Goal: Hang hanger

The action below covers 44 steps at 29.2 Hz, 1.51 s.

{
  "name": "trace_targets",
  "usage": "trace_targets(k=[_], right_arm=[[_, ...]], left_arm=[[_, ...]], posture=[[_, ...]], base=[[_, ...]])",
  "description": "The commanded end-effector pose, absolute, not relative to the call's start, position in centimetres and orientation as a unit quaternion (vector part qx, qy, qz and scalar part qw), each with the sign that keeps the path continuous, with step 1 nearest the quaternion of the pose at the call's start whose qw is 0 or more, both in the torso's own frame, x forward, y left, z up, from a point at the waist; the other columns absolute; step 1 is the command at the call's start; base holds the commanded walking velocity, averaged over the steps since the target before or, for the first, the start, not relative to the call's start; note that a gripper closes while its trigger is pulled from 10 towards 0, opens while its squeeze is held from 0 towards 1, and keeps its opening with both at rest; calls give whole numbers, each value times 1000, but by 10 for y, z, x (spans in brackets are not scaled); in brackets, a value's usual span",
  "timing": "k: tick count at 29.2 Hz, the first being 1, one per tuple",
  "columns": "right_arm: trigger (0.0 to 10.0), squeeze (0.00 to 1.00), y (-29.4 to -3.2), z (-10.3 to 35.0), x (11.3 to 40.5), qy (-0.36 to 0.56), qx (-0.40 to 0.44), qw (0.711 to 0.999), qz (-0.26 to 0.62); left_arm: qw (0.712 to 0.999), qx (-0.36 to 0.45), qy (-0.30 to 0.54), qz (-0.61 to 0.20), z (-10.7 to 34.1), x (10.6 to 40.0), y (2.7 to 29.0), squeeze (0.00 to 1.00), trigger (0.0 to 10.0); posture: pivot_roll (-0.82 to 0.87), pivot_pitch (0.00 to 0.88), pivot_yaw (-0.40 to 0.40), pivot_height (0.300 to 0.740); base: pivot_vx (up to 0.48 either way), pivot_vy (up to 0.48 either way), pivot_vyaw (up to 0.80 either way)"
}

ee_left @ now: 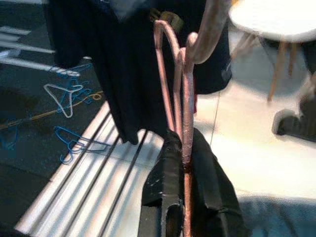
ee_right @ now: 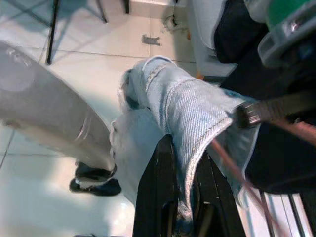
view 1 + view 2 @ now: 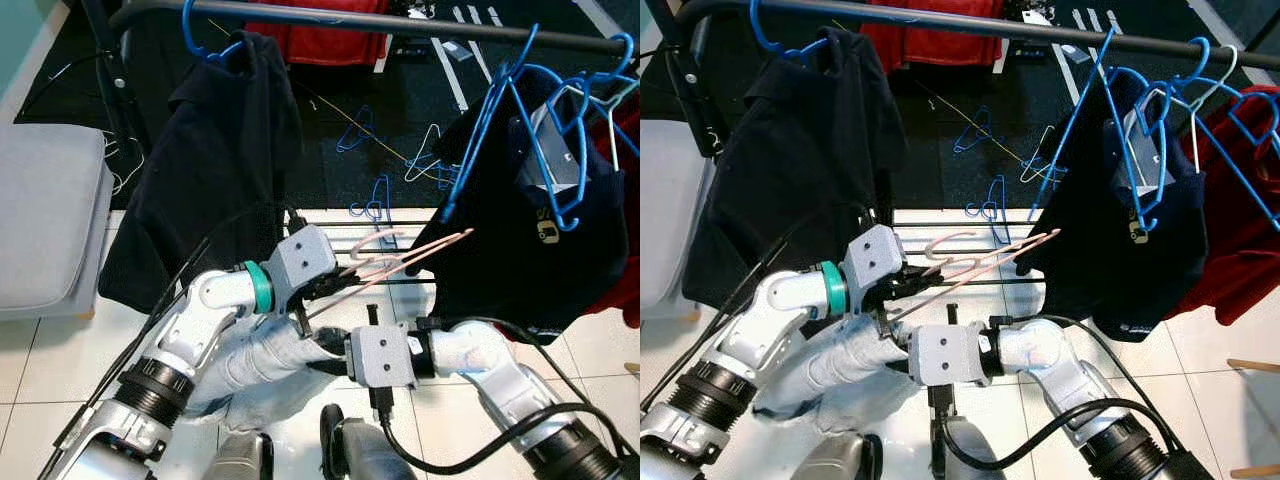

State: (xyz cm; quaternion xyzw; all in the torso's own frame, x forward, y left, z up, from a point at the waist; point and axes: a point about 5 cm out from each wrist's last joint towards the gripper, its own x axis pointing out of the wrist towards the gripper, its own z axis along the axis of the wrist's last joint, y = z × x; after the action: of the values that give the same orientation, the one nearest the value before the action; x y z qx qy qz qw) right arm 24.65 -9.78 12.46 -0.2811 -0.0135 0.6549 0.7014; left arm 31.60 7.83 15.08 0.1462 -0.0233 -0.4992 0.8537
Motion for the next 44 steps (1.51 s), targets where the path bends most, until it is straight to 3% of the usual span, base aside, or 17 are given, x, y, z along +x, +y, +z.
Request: trace_targets(k=[1, 2, 4, 6, 7, 10, 14, 15, 18, 27, 29, 32, 38, 44], right_arm=[[10000, 0, -105, 124, 249, -4, -265, 721, 640], [10000, 0, -103, 128, 257, -17, -230, 759, 609], [10000, 0, -103, 129, 259, -20, -222, 766, 602], [10000, 0, -101, 134, 266, -33, -193, 793, 577], [10000, 0, -101, 134, 266, -33, -193, 793, 577], [10000, 0, -100, 132, 267, -33, -218, 789, 574], [10000, 0, -100, 128, 265, -28, -242, 776, 582], [10000, 0, -95, 124, 264, -29, -254, 770, 584], [10000, 0, -86, 122, 264, -39, -252, 775, 578], [10000, 0, -65, 111, 272, -59, -252, 797, 546], [10000, 0, -44, 102, 279, -66, -226, 830, 506], [10000, 0, -36, 96, 281, -61, -221, 840, 491], [10000, 0, -23, 85, 281, -53, -235, 839, 488], [10000, 0, -13, 76, 272, -52, -240, 824, 510]], left_arm=[[869, 113, -29, -481, 160, 321, 86, 0, 10000], [875, 81, -38, -475, 170, 323, 87, 0, 10000], [876, 79, -39, -475, 171, 324, 87, 0, 10000], [864, 122, -46, -485, 174, 322, 88, 0, 10000], [864, 122, -46, -485, 174, 322, 88, 0, 10000], [821, 242, -41, -515, 170, 317, 94, 0, 10000], [800, 281, -35, -529, 167, 315, 95, 0, 10000], [782, 309, -32, -541, 167, 312, 94, 0, 10000], [769, 328, -36, -548, 169, 309, 90, 0, 10000], [759, 374, -19, -533, 161, 310, 83, 0, 10000], [765, 386, 3, -516, 154, 311, 74, 0, 10000], [756, 399, 6, -520, 153, 308, 72, 0, 10000], [747, 423, -17, -513, 159, 307, 70, 0, 10000], [764, 424, -42, -485, 169, 313, 68, 0, 10000]], posture=[[-60, 164, 3, 740], [-56, 164, 3, 740], [-56, 164, 3, 740], [-56, 164, 3, 740], [-56, 164, 3, 740], [-48, 163, 14, 740], [-49, 162, 16, 740], [-47, 160, 19, 740], [-44, 158, 21, 740], [-40, 155, 25, 740], [-38, 154, 26, 740], [-38, 154, 26, 740], [-38, 154, 26, 740], [-23, 148, 30, 740]], base=[[0, 0, 0], [0, 0, 0], [0, 0, 0], [0, 0, 0], [0, 0, 0], [0, 0, 0], [0, 0, 0], [0, 0, 0], [0, 0, 0], [0, 0, 0], [0, 0, 0], [0, 0, 0], [0, 0, 0], [0, 0, 0]])
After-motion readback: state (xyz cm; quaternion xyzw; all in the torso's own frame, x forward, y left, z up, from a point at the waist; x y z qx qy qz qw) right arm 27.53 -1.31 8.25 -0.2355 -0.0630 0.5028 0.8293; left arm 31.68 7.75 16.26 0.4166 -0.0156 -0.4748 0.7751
